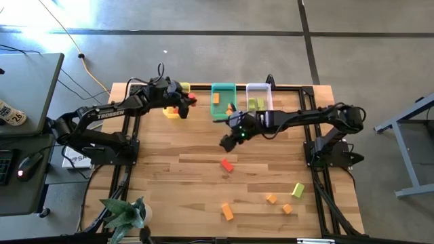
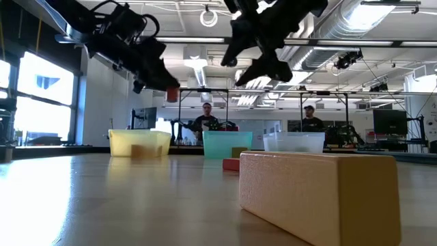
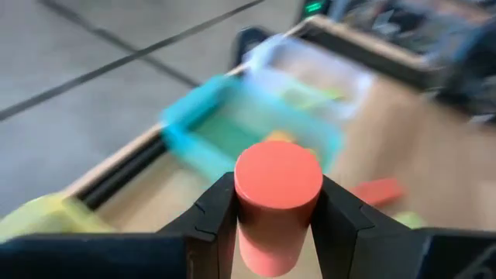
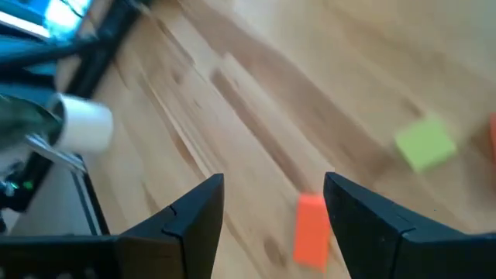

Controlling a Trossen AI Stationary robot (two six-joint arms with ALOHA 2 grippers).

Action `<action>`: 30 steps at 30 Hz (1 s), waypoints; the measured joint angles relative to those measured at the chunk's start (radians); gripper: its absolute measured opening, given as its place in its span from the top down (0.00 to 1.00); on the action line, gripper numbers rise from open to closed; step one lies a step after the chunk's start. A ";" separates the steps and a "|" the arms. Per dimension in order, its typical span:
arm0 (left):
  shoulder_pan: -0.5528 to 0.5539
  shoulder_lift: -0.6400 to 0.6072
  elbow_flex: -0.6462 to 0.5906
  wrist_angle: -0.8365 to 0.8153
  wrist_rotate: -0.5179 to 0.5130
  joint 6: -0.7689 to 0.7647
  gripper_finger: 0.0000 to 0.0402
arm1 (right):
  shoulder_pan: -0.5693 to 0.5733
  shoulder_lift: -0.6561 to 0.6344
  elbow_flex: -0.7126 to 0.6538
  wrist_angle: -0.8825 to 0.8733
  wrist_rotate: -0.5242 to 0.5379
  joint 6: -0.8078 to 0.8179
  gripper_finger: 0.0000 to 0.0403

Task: Sort & place blocks by color
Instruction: Put the orange block into the yellow bin, then put the yellow block into the green bin

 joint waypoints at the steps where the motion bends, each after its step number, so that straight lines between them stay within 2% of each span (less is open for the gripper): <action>1: 0.005 0.000 0.000 -0.017 -0.036 0.007 0.75 | 0.011 0.000 0.000 -0.021 0.003 0.010 0.48; 11: 0.016 0.000 0.000 -0.122 -0.239 0.041 0.71 | 0.115 0.000 0.000 -0.218 0.086 0.168 0.48; 19: 0.015 0.000 0.000 -0.145 -0.258 0.075 0.69 | 0.198 0.000 0.000 -0.405 0.104 0.342 0.48; 30: 0.015 0.000 0.000 -0.165 -0.319 0.086 0.56 | 0.299 0.000 0.000 -0.503 0.117 0.474 0.48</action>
